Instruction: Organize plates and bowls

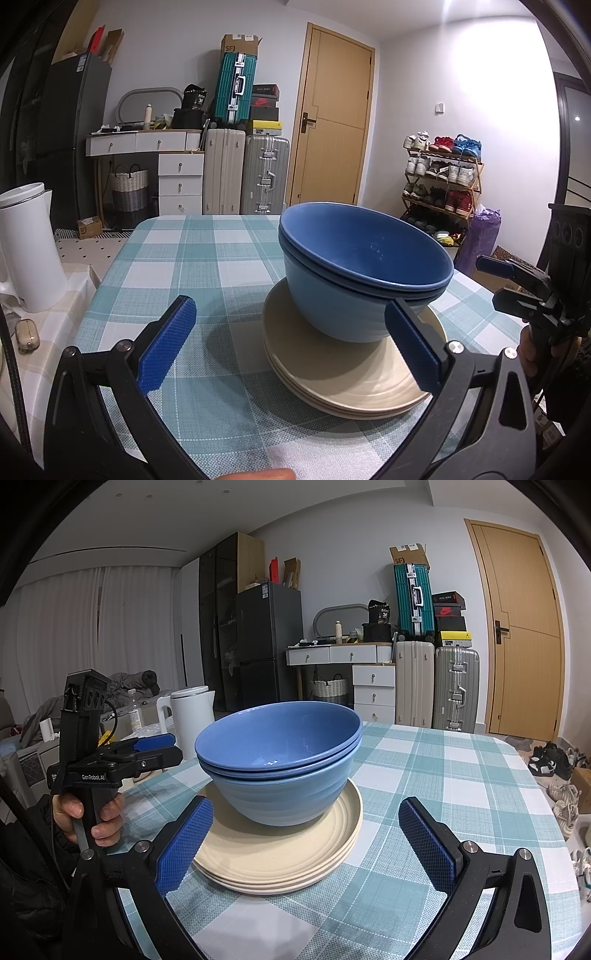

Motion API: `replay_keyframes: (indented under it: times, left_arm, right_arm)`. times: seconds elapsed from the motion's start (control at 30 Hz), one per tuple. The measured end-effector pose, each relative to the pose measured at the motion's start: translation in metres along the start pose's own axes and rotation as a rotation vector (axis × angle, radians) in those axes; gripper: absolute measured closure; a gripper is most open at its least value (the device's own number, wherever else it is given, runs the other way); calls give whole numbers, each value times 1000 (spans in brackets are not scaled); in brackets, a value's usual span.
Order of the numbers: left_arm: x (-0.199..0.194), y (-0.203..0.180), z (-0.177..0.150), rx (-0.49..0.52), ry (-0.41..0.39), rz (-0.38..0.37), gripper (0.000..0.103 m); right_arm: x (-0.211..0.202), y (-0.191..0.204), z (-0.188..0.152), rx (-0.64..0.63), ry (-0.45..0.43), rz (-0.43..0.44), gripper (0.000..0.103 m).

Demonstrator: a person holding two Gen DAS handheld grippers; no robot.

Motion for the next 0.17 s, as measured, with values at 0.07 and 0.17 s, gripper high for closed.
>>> replay_keyframes:
  times: [0.07, 0.17]
  left_arm:
    - [1, 0, 0, 1, -2, -2, 1]
    - [1, 0, -1, -2, 3, -1, 1]
  right_arm:
    - [0, 0, 0, 0, 0, 0, 1]
    - [0, 0, 0, 1, 0, -1, 1]
Point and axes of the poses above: each gripper's, at about its wrist camera, not at the fingertips, and x roughly the way its jaws point, y to its left, z to its top, the point moved 7 cm from there along x, roughly the way its jaws point, and after that the axes turned 3 degrees about -y, right-handed, at the moved point
